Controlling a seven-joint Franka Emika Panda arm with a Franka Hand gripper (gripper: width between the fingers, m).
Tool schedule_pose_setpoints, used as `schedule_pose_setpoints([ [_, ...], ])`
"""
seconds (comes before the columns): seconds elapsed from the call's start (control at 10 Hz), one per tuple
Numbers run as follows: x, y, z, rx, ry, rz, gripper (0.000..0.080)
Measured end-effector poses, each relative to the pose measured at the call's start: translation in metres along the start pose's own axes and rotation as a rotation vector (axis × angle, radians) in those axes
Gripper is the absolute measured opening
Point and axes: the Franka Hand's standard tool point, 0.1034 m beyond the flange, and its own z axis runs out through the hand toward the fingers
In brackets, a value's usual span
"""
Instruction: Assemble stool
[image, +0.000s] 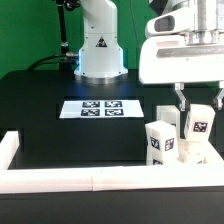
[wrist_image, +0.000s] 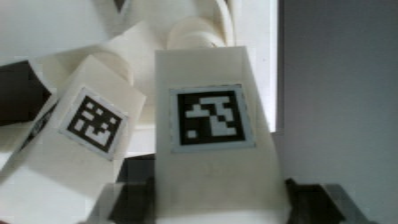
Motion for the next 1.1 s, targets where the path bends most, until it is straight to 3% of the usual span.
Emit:
schedule_pose_setpoints([
  [1.1,0.0032,0.0017,0.0027,-0.002,0.006,0.0,0.0337],
])
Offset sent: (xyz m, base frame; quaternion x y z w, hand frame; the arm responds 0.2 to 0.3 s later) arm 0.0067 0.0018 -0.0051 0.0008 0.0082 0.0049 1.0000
